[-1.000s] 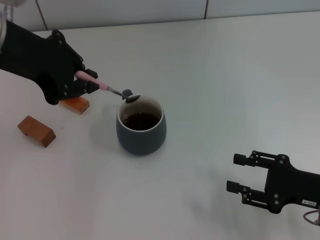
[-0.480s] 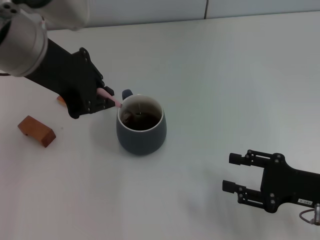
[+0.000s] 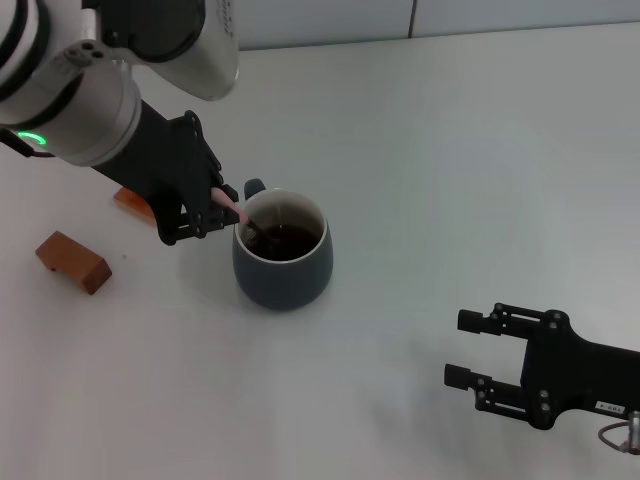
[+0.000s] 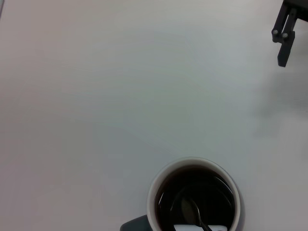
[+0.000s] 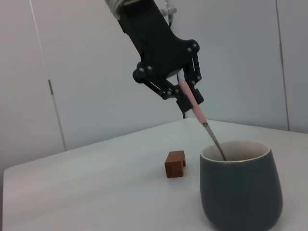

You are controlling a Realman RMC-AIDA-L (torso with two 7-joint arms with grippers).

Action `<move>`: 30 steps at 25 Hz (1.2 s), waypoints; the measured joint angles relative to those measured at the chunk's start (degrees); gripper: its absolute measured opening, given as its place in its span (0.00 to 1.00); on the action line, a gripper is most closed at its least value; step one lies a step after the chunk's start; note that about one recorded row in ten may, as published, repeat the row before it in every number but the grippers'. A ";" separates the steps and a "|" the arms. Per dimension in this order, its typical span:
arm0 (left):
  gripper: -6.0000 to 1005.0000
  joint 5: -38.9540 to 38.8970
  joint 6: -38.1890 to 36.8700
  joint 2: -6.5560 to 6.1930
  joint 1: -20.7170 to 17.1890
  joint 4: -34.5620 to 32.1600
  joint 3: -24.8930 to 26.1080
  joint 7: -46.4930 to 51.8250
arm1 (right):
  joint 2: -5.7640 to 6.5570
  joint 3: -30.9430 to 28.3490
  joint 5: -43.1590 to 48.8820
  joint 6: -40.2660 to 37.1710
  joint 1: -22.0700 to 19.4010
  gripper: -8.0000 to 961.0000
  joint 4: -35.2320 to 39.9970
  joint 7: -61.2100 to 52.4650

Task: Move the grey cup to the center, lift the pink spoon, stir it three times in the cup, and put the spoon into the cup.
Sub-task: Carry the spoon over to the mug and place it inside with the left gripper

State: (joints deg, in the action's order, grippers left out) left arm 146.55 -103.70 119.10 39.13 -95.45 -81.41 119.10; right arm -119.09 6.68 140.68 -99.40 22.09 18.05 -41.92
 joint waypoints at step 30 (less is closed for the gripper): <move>0.15 3.33 5.47 -0.01 3.29 6.23 -4.41 0.30 | 0.00 0.00 0.03 0.25 0.09 0.69 -1.04 0.01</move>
State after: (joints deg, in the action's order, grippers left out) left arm 149.87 -98.24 119.09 42.42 -89.22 -85.82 119.40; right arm -119.09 6.68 140.71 -99.14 22.17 17.01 -41.91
